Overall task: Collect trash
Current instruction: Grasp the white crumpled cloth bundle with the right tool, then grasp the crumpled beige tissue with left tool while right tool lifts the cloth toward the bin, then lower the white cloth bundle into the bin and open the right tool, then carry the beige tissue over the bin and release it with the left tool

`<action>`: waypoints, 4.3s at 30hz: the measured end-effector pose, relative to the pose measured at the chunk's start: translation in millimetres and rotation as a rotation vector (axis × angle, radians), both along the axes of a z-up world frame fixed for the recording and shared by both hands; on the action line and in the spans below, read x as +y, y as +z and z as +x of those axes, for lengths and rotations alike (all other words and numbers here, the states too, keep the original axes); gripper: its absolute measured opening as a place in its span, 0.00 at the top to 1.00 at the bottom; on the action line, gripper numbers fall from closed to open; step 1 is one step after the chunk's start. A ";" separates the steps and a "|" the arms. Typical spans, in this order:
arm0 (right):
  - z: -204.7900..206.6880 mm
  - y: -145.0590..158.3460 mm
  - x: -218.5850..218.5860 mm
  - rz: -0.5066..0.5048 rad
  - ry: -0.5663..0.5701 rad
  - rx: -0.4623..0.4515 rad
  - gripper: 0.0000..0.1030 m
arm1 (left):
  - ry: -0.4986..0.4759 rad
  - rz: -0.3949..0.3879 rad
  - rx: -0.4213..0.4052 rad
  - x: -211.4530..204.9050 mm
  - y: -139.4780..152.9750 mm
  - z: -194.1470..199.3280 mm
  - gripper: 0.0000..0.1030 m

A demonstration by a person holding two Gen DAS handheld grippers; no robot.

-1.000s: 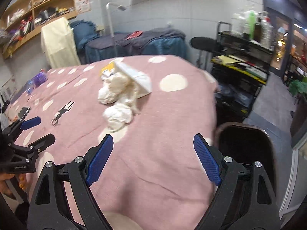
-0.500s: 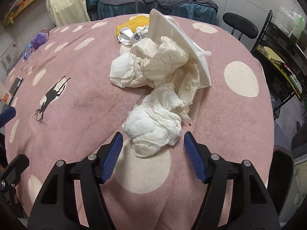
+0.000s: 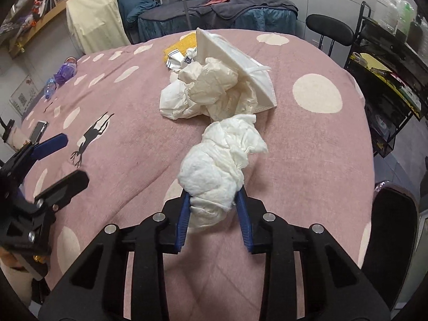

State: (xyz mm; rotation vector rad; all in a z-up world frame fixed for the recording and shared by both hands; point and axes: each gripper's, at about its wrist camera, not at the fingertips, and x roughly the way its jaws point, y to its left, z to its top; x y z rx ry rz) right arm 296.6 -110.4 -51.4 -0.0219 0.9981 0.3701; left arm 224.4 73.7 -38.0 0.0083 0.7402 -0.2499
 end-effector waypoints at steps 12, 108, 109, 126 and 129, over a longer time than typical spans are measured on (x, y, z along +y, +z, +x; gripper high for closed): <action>-57.5 15.8 -55.7 0.042 -0.116 -0.072 0.68 | -0.124 0.024 -0.022 -72.0 9.3 58.8 0.10; -196.5 -28.8 -296.5 -0.028 -0.826 -0.217 0.21 | -0.411 -0.094 -0.097 -267.5 33.7 -64.0 0.64; -199.4 -28.3 -299.9 -0.029 -0.835 -0.217 0.21 | -0.418 -0.088 -0.094 -271.2 32.6 -63.9 0.64; -222.4 -26.6 -331.2 -0.018 -0.939 -0.221 0.21 | -0.497 0.017 -0.046 -323.7 13.4 -55.3 0.64; -224.4 -27.4 -333.9 -0.013 -0.949 -0.217 0.21 | -0.503 0.033 -0.038 -329.1 9.8 -53.7 0.64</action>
